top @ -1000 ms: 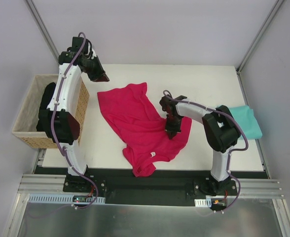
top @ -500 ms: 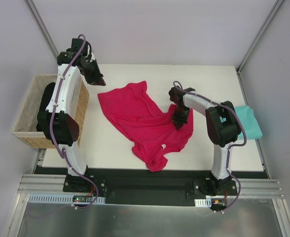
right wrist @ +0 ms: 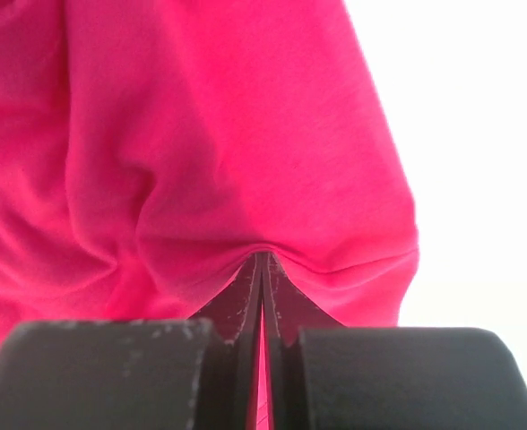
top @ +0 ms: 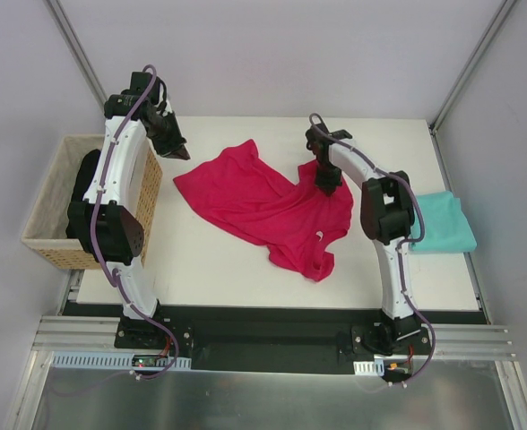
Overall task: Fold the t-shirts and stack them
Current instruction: Flatten out the tshirt
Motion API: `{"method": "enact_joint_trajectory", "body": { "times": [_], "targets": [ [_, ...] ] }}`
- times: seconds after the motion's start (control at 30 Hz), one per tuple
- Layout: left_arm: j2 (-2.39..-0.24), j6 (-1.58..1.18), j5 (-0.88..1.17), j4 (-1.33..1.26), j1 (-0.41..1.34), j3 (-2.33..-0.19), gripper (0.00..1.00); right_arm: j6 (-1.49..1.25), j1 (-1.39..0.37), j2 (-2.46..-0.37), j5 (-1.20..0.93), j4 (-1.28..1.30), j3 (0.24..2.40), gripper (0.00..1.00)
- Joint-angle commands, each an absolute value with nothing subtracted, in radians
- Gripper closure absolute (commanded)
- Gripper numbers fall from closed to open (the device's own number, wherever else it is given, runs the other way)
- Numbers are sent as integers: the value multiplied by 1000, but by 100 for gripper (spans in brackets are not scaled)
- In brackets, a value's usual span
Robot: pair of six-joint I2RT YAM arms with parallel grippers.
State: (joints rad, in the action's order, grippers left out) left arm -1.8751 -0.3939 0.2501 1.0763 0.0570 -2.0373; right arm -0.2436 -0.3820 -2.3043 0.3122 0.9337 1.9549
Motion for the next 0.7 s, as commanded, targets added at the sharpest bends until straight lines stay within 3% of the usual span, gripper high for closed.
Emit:
{"method": "enact_joint_trajectory", "body": {
  "times": [0.0, 0.2, 0.37, 0.4, 0.5, 0.67],
  "targets": [
    [-1821, -360, 225, 1114, 48, -2037, 94, -134, -338, -2322, 457, 966, 2074, 99],
    [-1822, -368, 244, 1120, 48, -2028, 94, -87, -287, -2228, 514, 953, 2040, 99],
    [-1822, -377, 262, 1118, 49, -1994, 94, -132, -290, -2010, 396, 960, 1884, 81],
    [-1822, -377, 264, 1115, 49, -1990, 94, -168, -291, -1982, 384, 971, 1850, 69],
    [-1825, -380, 271, 1108, 51, -1985, 95, -231, -317, -1877, 351, 976, 1715, 62],
    [-1822, -387, 279, 1101, 51, -1994, 94, -282, -426, -1760, 397, 1009, 1566, 61]
  ]
}}
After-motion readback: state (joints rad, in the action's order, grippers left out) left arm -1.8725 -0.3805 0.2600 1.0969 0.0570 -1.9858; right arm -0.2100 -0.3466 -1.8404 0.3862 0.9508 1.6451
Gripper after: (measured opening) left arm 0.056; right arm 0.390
